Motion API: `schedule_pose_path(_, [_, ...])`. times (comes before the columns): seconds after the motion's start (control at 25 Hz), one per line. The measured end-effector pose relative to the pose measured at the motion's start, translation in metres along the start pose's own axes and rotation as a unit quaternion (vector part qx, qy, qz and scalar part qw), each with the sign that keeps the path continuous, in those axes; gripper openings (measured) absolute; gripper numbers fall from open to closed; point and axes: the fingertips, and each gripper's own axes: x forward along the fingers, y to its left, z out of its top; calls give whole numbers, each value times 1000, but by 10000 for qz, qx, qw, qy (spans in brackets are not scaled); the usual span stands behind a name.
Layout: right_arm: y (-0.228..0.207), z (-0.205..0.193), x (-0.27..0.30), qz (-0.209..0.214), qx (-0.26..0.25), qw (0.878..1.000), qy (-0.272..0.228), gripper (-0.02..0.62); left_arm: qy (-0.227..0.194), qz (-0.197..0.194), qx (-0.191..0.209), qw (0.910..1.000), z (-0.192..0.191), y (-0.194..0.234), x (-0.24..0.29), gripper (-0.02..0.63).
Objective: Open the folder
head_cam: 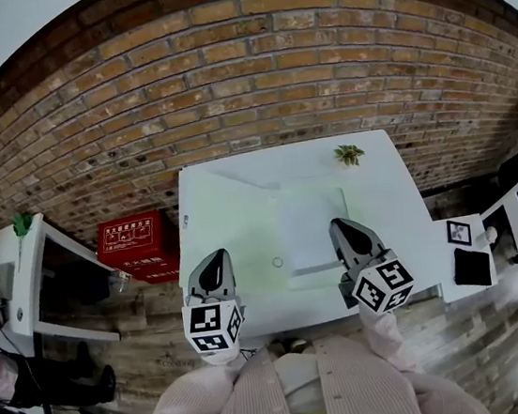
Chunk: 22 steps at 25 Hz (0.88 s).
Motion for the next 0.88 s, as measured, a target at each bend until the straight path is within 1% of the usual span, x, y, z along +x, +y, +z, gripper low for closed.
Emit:
schedule_pose_path(0.32, [-6,10,-1,-153,-67,9997,-162,5,-122,27,3,9999,9,4,-3,-6])
schedule_pose_path(0.88, [-8,12,-3,-213,-89,9996,-190,3,-177,107,-153,9997,12,6,-5,-6])
